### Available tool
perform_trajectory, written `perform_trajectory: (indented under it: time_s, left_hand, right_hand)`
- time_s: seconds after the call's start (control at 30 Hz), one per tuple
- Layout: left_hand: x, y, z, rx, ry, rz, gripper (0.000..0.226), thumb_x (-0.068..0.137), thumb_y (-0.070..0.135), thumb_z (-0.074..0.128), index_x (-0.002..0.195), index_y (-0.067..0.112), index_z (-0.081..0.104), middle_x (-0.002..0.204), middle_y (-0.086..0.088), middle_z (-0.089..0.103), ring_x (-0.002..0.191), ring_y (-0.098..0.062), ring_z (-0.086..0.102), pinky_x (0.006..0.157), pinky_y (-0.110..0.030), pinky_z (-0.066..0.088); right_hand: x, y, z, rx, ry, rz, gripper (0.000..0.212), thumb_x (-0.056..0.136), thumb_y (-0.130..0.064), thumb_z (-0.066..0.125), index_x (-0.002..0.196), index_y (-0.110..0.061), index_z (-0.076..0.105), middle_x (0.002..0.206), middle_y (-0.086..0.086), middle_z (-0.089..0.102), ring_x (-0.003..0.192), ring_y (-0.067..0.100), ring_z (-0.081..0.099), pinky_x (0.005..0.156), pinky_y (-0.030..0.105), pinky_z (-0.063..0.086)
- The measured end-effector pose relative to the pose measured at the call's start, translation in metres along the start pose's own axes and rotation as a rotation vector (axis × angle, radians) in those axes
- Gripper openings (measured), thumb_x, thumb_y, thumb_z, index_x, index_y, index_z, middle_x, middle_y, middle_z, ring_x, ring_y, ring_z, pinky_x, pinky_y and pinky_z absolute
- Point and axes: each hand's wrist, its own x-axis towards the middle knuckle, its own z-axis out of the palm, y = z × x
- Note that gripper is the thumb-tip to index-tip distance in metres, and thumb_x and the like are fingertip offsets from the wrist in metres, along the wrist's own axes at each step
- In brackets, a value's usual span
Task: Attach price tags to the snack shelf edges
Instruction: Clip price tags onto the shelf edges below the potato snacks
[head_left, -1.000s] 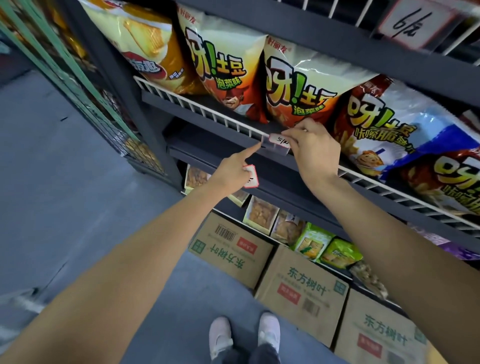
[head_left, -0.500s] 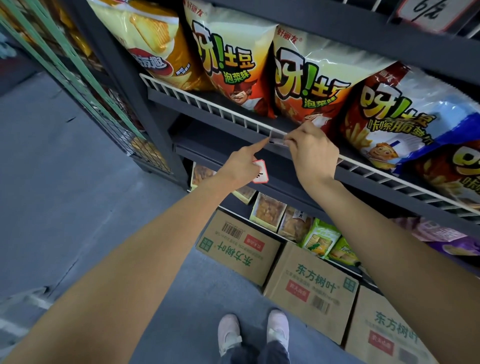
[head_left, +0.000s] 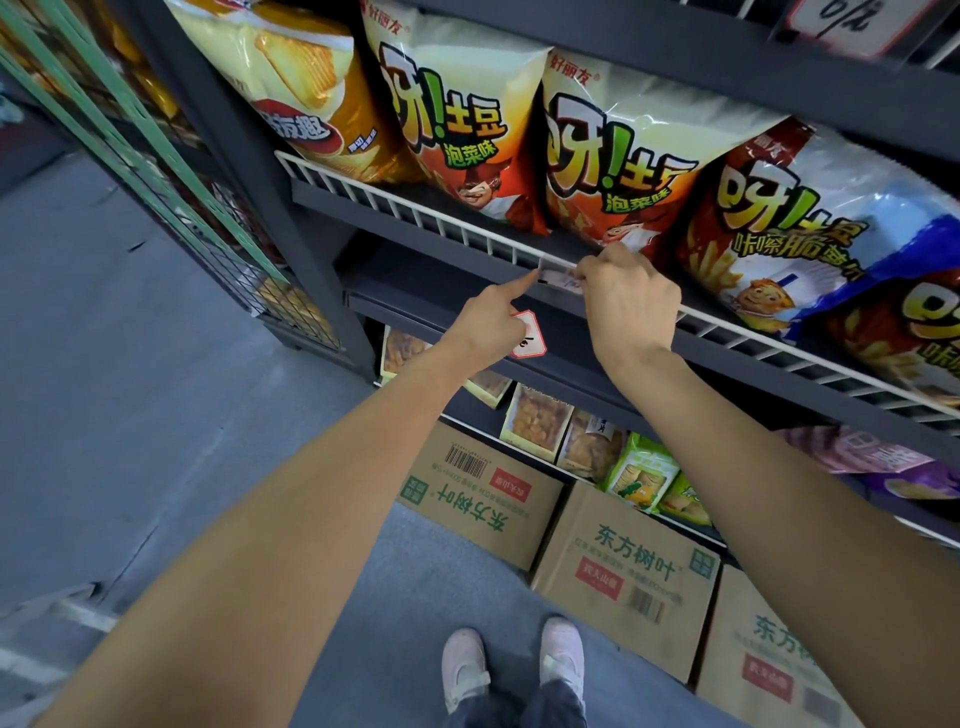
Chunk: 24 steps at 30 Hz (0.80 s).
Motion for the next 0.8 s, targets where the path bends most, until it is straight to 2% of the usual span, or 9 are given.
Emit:
perform_trajectory:
  time_s: [0.1, 0.13, 0.23, 0.33, 0.47, 0.57, 0.7, 0.8]
  left_hand:
    - [0.005, -0.001, 0.002, -0.014, 0.005, 0.004, 0.071, 0.085, -0.006, 0.038, 0.145, 0.032, 0.029, 0.075, -0.013, 0.054, 0.053, -0.013, 0.039, 0.039, -0.013, 0.031]
    - [0.005, -0.001, 0.002, -0.018, 0.003, 0.004, 0.071, 0.085, -0.006, 0.038, 0.145, 0.032, 0.029, 0.074, -0.013, 0.054, 0.054, -0.014, 0.039, 0.039, -0.013, 0.031]
    - [0.004, -0.001, 0.002, -0.025, -0.001, 0.002, 0.072, 0.085, -0.006, 0.038, 0.145, 0.032, 0.028, 0.068, -0.012, 0.050, 0.050, -0.013, 0.037, 0.039, -0.013, 0.031]
    - [0.005, 0.002, 0.001, -0.025, -0.022, 0.001, 0.072, 0.086, -0.005, 0.038, 0.145, 0.033, 0.025, 0.072, -0.013, 0.053, 0.051, -0.013, 0.039, 0.045, -0.017, 0.035]
    - [0.010, 0.005, 0.000, -0.047, -0.036, -0.005, 0.069, 0.088, -0.002, 0.039, 0.146, 0.033, 0.025, 0.077, -0.007, 0.060, 0.074, -0.024, 0.057, 0.066, -0.032, 0.046]
    - [0.011, 0.006, 0.002, -0.063, -0.035, 0.001, 0.068, 0.089, 0.000, 0.043, 0.146, 0.033, 0.024, 0.095, -0.009, 0.061, 0.096, -0.029, 0.061, 0.077, -0.035, 0.051]
    - [0.008, 0.006, 0.006, -0.115, -0.020, 0.009, 0.068, 0.091, 0.003, 0.047, 0.147, 0.032, 0.021, 0.111, -0.006, 0.056, 0.098, -0.022, 0.059, 0.073, -0.028, 0.052]
    - [0.007, 0.007, 0.010, -0.125, 0.011, 0.009, 0.069, 0.091, 0.004, 0.048, 0.148, 0.032, 0.020, 0.114, -0.011, 0.060, 0.098, -0.027, 0.062, 0.077, -0.034, 0.054]
  right_hand:
    - [-0.001, 0.001, -0.002, 0.007, -0.061, 0.004, 0.024, 0.075, 0.011, 0.060, 0.096, 0.000, 0.065, 0.103, 0.019, 0.060, 0.091, 0.037, 0.059, 0.057, 0.034, 0.034]
    - [-0.001, 0.001, -0.003, 0.008, -0.080, 0.008, 0.025, 0.078, 0.011, 0.057, 0.100, 0.000, 0.064, 0.108, 0.018, 0.058, 0.096, 0.037, 0.057, 0.059, 0.035, 0.035]
    - [0.000, 0.003, -0.002, 0.012, -0.091, 0.022, 0.024, 0.082, 0.007, 0.057, 0.102, -0.003, 0.066, 0.108, 0.016, 0.058, 0.095, 0.035, 0.057, 0.059, 0.033, 0.035]
    - [0.001, 0.006, 0.003, 0.029, -0.080, 0.049, 0.020, 0.085, 0.000, 0.059, 0.100, -0.010, 0.069, 0.105, 0.011, 0.059, 0.089, 0.031, 0.059, 0.057, 0.030, 0.036]
    - [-0.005, 0.015, 0.006, 0.073, -0.073, 0.012, 0.021, 0.086, -0.002, 0.059, 0.104, -0.010, 0.068, 0.106, 0.011, 0.057, 0.085, 0.031, 0.061, 0.056, 0.030, 0.038]
    - [-0.014, 0.021, 0.009, 0.095, -0.060, -0.071, 0.028, 0.083, -0.001, 0.063, 0.109, -0.010, 0.066, 0.102, 0.014, 0.056, 0.081, 0.032, 0.059, 0.052, 0.032, 0.042]
    - [-0.026, 0.026, 0.014, 0.029, -0.112, -0.159, 0.060, 0.077, 0.002, 0.068, 0.132, -0.016, 0.050, 0.099, 0.015, 0.052, 0.080, 0.030, 0.057, 0.044, 0.029, 0.035]
    - [-0.030, 0.028, 0.011, -0.047, -0.198, -0.151, 0.070, 0.085, -0.004, 0.061, 0.145, -0.021, 0.028, 0.109, 0.014, 0.046, 0.092, 0.029, 0.055, 0.047, 0.030, 0.034]
